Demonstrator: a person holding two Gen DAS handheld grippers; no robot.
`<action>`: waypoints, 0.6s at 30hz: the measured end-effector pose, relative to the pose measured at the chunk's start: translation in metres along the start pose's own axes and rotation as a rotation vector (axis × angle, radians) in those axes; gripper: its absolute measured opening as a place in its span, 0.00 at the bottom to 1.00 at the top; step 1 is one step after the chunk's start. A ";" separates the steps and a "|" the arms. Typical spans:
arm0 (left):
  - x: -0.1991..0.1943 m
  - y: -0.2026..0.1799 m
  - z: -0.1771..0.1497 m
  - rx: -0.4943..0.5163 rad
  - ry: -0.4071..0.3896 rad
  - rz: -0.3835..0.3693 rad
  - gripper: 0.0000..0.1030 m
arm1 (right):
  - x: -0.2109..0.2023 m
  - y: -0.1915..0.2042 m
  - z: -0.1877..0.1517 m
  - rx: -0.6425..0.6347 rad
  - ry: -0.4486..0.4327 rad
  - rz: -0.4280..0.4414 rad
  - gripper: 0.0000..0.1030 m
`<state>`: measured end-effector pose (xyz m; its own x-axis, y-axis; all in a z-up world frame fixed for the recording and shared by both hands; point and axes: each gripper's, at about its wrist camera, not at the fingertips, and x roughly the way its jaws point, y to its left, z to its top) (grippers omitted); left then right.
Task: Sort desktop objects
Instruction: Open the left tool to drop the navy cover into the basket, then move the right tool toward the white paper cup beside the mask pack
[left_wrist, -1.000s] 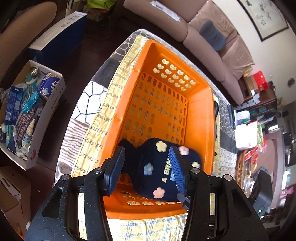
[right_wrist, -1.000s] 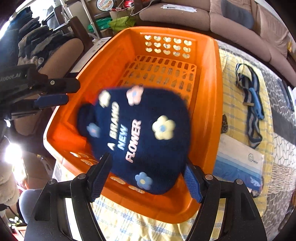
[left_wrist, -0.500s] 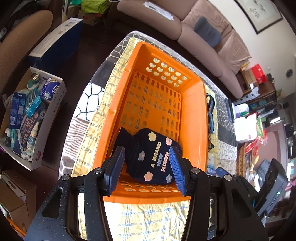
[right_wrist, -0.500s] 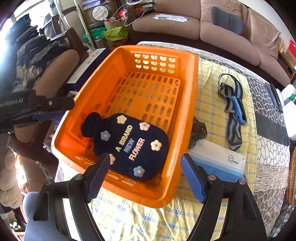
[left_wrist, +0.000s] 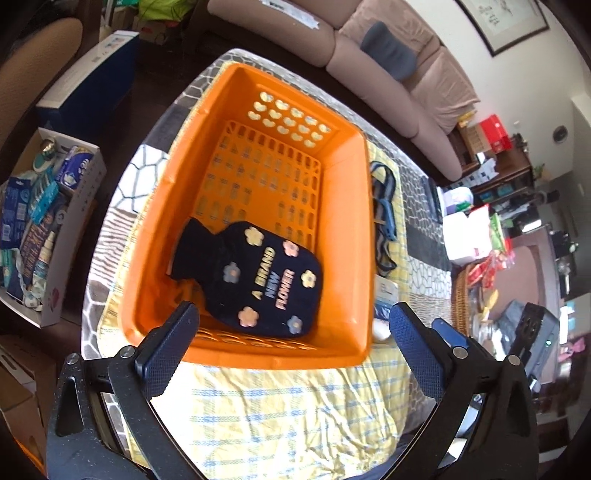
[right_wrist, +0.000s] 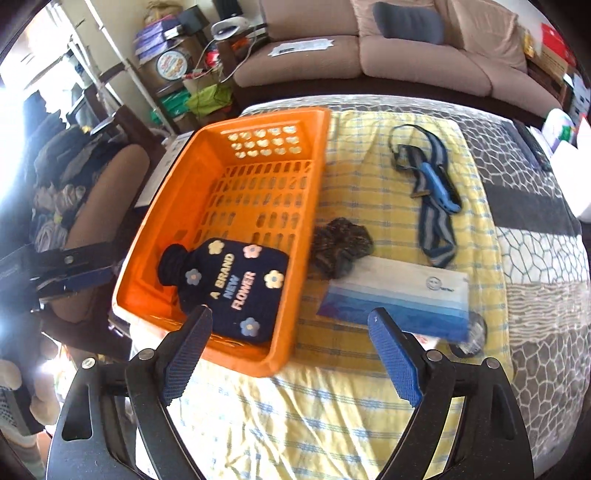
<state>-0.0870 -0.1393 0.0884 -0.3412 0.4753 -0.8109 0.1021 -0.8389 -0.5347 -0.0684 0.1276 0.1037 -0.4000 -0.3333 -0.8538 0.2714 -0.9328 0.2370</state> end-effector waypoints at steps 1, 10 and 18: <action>0.002 -0.007 -0.002 0.015 0.002 0.010 1.00 | -0.004 -0.009 -0.001 0.012 -0.003 -0.009 0.86; 0.029 -0.077 -0.027 0.193 0.042 0.053 1.00 | -0.031 -0.090 -0.019 0.126 -0.019 -0.055 0.87; 0.070 -0.146 -0.057 0.355 0.116 0.068 1.00 | -0.029 -0.140 -0.037 0.195 -0.005 -0.043 0.87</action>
<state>-0.0724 0.0311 0.0961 -0.2349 0.4248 -0.8742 -0.2162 -0.8997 -0.3791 -0.0620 0.2733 0.0780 -0.4120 -0.2930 -0.8628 0.0792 -0.9548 0.2864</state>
